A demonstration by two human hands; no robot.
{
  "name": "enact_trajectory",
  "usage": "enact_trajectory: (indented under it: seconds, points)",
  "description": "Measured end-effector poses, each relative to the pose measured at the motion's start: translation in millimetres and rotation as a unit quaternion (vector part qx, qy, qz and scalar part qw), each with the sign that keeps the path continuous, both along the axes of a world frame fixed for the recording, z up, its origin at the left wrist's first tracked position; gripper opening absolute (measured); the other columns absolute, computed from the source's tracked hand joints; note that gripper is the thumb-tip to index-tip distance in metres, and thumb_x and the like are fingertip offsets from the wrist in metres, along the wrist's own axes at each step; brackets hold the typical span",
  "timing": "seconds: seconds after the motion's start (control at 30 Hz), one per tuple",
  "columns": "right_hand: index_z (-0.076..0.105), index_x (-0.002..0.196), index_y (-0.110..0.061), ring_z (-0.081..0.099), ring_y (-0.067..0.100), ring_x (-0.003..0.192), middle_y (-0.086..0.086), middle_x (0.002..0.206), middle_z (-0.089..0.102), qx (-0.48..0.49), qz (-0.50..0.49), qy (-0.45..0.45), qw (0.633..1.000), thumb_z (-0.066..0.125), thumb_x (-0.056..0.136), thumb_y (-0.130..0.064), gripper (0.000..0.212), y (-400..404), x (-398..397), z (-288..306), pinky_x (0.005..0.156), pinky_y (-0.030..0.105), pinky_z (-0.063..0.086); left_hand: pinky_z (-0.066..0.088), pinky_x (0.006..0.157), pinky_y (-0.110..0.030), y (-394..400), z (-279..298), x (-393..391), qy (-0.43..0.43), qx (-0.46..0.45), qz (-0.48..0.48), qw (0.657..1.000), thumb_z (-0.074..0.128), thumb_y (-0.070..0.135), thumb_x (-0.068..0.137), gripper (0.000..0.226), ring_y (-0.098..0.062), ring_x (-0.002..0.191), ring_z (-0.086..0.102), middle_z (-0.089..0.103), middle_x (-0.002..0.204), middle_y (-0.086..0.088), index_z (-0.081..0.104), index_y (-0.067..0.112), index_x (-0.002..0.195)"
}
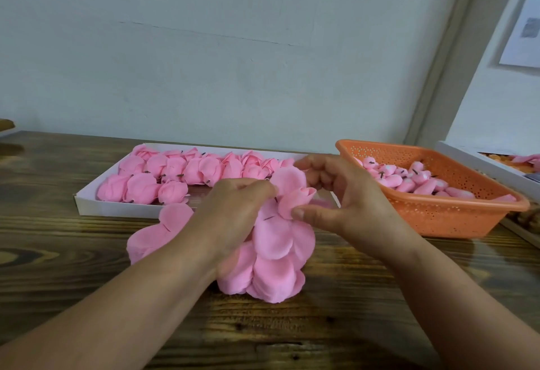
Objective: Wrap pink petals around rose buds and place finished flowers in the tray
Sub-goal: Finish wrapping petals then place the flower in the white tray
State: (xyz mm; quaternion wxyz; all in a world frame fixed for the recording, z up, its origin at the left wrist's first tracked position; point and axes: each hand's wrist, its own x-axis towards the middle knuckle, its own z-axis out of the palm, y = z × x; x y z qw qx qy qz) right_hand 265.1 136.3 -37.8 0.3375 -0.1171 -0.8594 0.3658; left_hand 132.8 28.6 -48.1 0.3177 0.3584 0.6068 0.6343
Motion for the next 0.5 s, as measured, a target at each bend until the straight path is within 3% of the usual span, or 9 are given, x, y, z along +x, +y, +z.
enact_trajectory:
  seconds: [0.1, 0.17, 0.23, 0.37, 0.43, 0.5]
  points:
    - [0.067, 0.096, -0.014, 0.065, 0.020, 0.090, 0.005, 0.092, 0.069, -0.039, 0.025, -0.005, 0.999, 0.079, 0.065, -0.017, 0.034, 2, 1, 0, 0.083, 0.016, 0.047, 0.049, 0.073, -0.038, -1, -1, 1, 0.015, -0.001, -0.031, 0.999, 0.053, 0.002, 0.085, 0.016, -0.028, 0.077, 0.060, 0.064, 0.078, -0.013, 0.063, -0.008, 0.080]
    - [0.068, 0.092, -0.013, 0.065, 0.011, 0.086, -0.004, 0.088, 0.069, -0.056, 0.030, -0.003, 0.998, 0.077, 0.063, -0.019, 0.031, 4, 1, -1, 0.079, 0.025, 0.052, 0.056, 0.081, -0.040, -1, 0, 2, 0.019, 0.004, -0.038, 0.999, 0.054, -0.001, 0.087, 0.020, -0.029, 0.088, 0.070, 0.074, 0.089, -0.012, 0.074, 0.002, 0.088]
    - [0.067, 0.090, -0.014, 0.065, 0.012, 0.086, 0.000, 0.089, 0.069, -0.079, 0.043, 0.012, 0.996, 0.078, 0.062, -0.016, 0.030, 5, 1, -3, 0.078, 0.028, 0.054, 0.057, 0.082, -0.037, -1, 1, 2, 0.013, 0.009, -0.033, 0.999, 0.057, 0.001, 0.088, 0.020, -0.028, 0.093, 0.071, 0.075, 0.091, -0.011, 0.076, 0.009, 0.092]
    - [0.064, 0.082, -0.020, 0.065, 0.010, 0.081, 0.001, 0.084, 0.070, -0.086, 0.061, 0.058, 0.993, 0.079, 0.062, -0.010, 0.027, 6, -1, -5, 0.078, 0.011, 0.049, 0.055, 0.089, -0.043, -2, 1, 1, 0.008, 0.014, -0.031, 0.999, 0.059, 0.006, 0.090, 0.017, -0.030, 0.095, 0.070, 0.075, 0.093, -0.012, 0.075, 0.008, 0.096]
    - [0.065, 0.081, -0.018, 0.065, 0.016, 0.082, 0.007, 0.085, 0.069, -0.112, 0.060, 0.062, 0.990, 0.079, 0.062, -0.010, 0.025, 7, -2, -8, 0.076, 0.027, 0.055, 0.054, 0.090, -0.047, -3, 0, 1, 0.011, 0.014, -0.036, 0.999, 0.058, 0.009, 0.091, 0.017, -0.031, 0.094, 0.070, 0.075, 0.092, -0.012, 0.075, 0.010, 0.093]
    - [0.064, 0.079, -0.018, 0.065, 0.019, 0.079, 0.008, 0.083, 0.068, -0.122, 0.053, 0.055, 0.990, 0.079, 0.061, -0.011, 0.024, 8, -4, -11, 0.071, 0.033, 0.055, 0.054, 0.081, -0.044, -3, -1, 1, 0.024, 0.008, -0.041, 0.999, 0.056, 0.006, 0.089, 0.024, -0.031, 0.085, 0.067, 0.073, 0.081, -0.010, 0.075, 0.014, 0.078]
